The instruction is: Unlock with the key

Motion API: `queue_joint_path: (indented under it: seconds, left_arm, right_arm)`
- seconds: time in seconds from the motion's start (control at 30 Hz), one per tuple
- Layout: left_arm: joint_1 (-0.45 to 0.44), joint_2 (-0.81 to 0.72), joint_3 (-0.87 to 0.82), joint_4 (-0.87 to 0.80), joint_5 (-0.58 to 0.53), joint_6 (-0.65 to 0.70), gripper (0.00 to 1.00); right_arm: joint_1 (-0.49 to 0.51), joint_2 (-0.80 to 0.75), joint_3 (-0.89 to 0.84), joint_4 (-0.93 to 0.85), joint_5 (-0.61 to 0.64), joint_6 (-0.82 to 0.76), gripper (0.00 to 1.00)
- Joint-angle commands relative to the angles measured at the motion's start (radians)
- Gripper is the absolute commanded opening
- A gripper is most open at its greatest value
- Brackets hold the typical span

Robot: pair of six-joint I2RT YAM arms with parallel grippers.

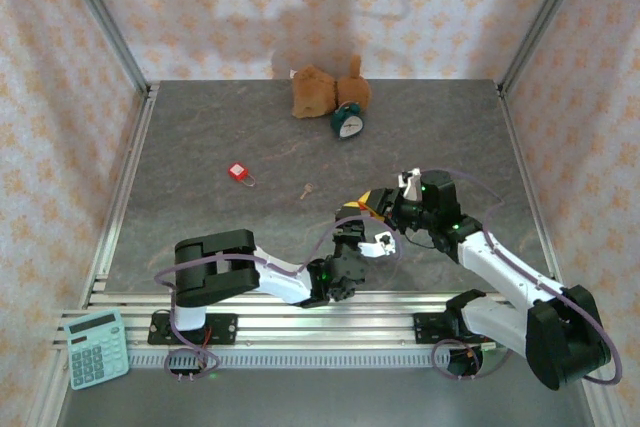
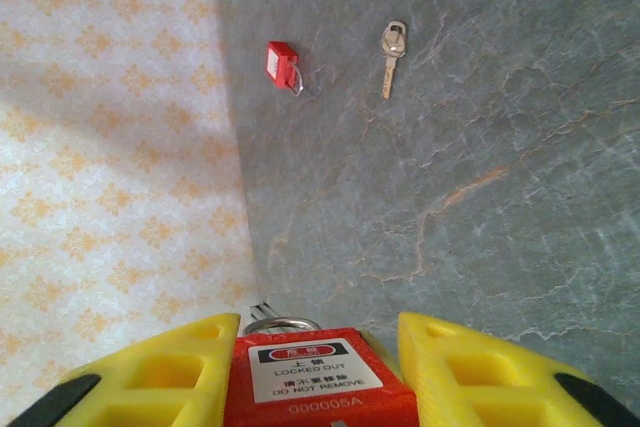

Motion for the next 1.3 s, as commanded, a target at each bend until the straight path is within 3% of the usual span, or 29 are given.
queue_joint_path:
  seconds: [0.0,0.13,0.23,0.37,0.43,0.5,0.6,0.77,0.9,1.1,1.27]
  left_arm:
    - [-0.009,-0.021,-0.028,0.07,-0.021,0.0,0.69]
    - [-0.019,-0.078,-0.078,0.085,-0.037,-0.016,0.89]
    - [-0.026,-0.153,-0.113,0.009,-0.051,-0.096,0.91]
    - [-0.023,-0.319,-0.144,-0.307,-0.024,-0.356,0.91]
    - [0.003,-0.415,-0.119,-0.61,0.046,-0.603,0.91]
    - [0.077,-0.515,-0.066,-0.925,0.212,-0.89,0.91]
    - [0.198,-0.639,-0.066,-1.065,0.481,-1.072,0.89]
    - [0.293,-0.756,-0.085,-1.122,0.863,-1.037,0.89]
    - [0.399,-0.764,-0.029,-1.177,1.195,-1.065,0.84]
    - [0.426,-0.666,0.047,-1.164,1.294,-1.013,0.63]
    - [0.428,-0.579,0.093,-1.138,1.35,-0.993,0.62]
  right_arm:
    - [-0.004,-0.011,0.046,-0.014,0.035,-0.043,0.26]
    - [-0.022,0.005,0.073,-0.039,0.044,-0.073,0.26]
    - [-0.047,0.017,0.095,-0.063,0.038,-0.104,0.26]
    - [-0.085,0.028,0.121,-0.102,0.024,-0.149,0.26]
    - [-0.095,0.034,0.126,-0.118,0.019,-0.167,0.26]
    - [-0.096,0.042,0.128,-0.123,0.014,-0.176,0.26]
    - [-0.096,0.047,0.127,-0.124,0.007,-0.182,0.25]
    - [-0.096,0.043,0.144,-0.176,0.0,-0.231,0.25]
    - [-0.095,0.031,0.149,-0.212,-0.007,-0.265,0.25]
    - [-0.087,-0.013,0.139,-0.237,-0.013,-0.28,0.25]
    - [-0.075,-0.062,0.137,-0.268,-0.007,-0.299,0.25]
